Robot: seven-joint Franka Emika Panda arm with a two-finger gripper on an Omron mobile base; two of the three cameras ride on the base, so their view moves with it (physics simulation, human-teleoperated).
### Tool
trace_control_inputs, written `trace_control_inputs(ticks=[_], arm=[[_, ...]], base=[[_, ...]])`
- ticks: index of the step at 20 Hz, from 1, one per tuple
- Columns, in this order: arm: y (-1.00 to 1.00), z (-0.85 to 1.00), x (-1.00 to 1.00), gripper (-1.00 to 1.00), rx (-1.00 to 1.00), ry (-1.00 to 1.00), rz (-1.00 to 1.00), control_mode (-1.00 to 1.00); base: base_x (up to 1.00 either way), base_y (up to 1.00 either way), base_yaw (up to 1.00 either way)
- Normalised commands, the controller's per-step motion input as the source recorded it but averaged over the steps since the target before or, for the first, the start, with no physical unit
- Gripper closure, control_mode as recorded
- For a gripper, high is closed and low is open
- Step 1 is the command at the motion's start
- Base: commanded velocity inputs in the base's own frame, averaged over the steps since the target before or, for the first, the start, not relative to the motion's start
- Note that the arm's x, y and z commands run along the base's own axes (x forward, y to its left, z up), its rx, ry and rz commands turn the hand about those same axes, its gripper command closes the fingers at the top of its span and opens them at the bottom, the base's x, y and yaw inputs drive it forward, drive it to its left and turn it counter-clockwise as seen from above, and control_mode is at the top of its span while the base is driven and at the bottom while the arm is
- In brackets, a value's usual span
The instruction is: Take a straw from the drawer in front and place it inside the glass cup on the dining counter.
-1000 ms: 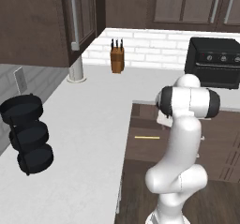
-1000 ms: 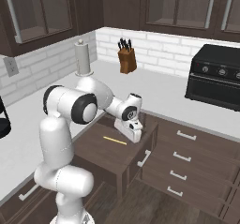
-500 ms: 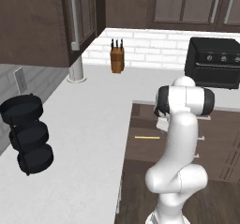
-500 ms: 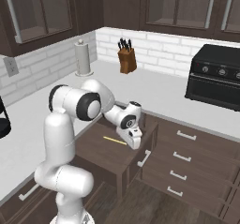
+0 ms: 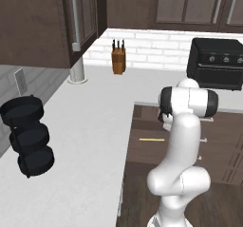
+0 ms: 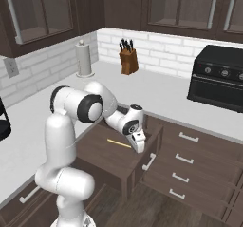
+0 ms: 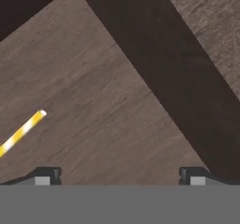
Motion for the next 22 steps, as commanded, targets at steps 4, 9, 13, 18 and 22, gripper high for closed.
trace_control_inputs(ticks=[4,9,13,18,22], arm=[[-0.99,-0.23,0.03,-1.0,-0.09,-0.05,-0.07,-1.0],[-1.0,-0.07,0.0,-1.0,-0.05,-0.01,-0.11,-1.0],[-0.88,0.02,-0.05,-1.0,0.0,0.0,-0.04,-1.0],[0.33,0.3,-0.35,-1.0,0.0,0.0,0.01,-1.0],[0.86,0.26,-0.19,-1.0,0.0,0.02,0.02,-1.0]], base=[[0.0,0.0,0.0],[0.0,0.0,0.0],[0.0,0.0,0.0],[0.0,0.0,0.0],[0.0,0.0,0.0]])
